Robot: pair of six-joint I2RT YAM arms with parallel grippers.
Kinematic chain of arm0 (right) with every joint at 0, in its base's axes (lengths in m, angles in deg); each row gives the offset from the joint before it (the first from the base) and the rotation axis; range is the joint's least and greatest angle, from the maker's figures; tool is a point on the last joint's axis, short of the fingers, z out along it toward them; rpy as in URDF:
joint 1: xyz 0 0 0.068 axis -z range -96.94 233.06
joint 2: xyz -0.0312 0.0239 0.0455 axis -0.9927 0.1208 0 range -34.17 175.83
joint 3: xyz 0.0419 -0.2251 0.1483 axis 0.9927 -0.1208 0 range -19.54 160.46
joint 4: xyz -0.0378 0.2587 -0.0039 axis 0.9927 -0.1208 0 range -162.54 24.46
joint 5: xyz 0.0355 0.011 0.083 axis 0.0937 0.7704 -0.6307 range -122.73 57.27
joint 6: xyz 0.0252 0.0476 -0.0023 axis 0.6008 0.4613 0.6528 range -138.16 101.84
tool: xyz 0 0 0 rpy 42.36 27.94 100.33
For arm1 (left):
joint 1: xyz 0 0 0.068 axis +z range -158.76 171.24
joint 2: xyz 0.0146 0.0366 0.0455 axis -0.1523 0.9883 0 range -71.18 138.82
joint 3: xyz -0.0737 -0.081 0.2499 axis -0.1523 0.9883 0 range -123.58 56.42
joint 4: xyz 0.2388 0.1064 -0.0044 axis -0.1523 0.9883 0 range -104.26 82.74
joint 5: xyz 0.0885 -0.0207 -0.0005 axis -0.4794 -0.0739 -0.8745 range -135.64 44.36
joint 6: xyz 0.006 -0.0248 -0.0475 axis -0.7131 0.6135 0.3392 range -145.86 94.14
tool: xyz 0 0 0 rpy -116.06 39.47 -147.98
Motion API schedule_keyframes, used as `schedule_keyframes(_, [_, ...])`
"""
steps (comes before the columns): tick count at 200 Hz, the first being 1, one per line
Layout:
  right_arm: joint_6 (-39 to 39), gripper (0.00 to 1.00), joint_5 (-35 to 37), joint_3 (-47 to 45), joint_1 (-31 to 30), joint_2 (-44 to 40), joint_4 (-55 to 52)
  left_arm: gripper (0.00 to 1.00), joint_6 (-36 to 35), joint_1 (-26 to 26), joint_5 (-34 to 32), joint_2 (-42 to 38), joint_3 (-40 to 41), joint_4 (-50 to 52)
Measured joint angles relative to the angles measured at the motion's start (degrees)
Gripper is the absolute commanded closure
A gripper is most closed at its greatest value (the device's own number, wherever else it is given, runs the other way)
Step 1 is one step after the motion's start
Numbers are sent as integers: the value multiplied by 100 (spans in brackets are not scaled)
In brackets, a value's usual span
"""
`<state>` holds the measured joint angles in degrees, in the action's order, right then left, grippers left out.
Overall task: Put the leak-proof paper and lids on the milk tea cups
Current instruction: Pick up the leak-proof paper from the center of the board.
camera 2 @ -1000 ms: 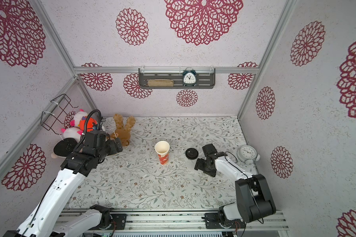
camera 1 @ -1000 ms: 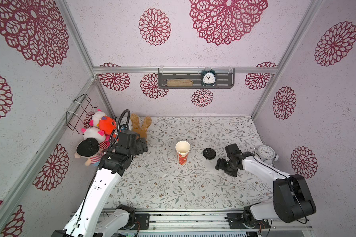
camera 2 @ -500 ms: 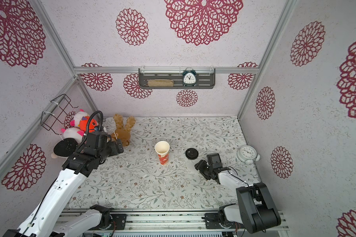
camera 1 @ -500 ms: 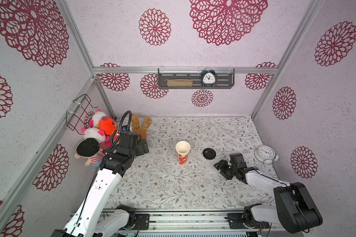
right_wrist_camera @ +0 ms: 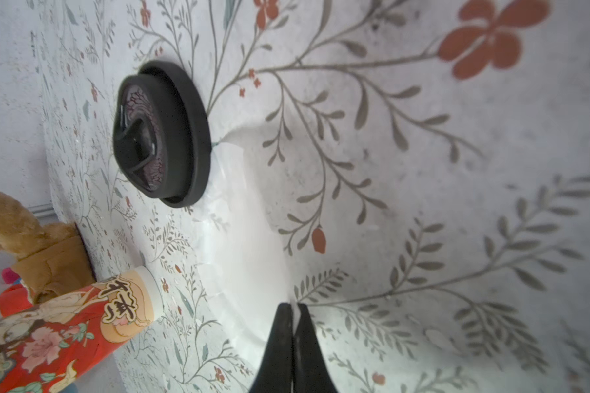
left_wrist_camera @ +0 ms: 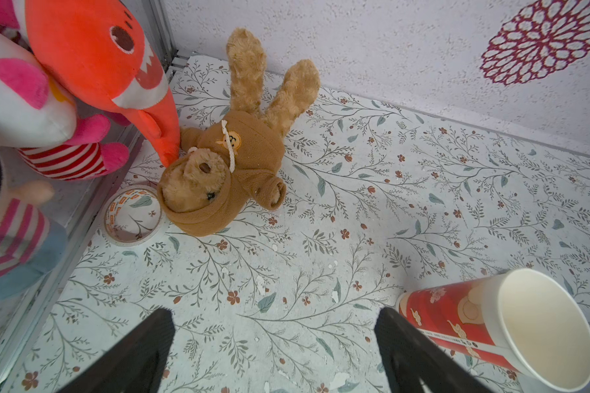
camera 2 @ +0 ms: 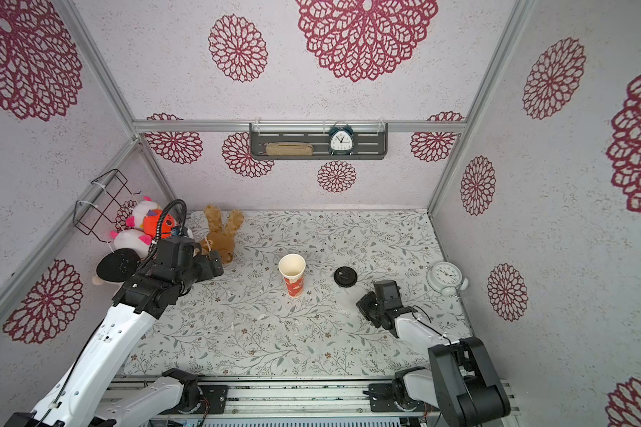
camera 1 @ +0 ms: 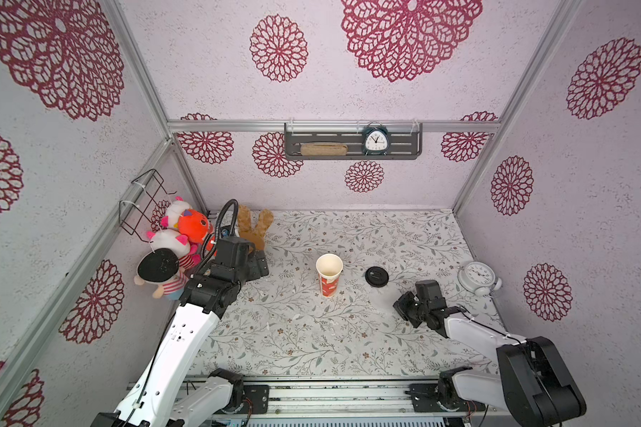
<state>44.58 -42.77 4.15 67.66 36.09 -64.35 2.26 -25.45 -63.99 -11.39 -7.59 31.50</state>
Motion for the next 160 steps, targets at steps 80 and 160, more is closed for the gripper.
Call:
schedule_keyframes(80, [-990, 100, 72, 1543, 0, -535, -2068, 3, -2, -20, -15, -11, 11, 0])
schedule_keyframes(160, [-2417, 100, -1368, 4214, -356, -409, -3442, 3, 0, -28, 291, -15, 11, -33])
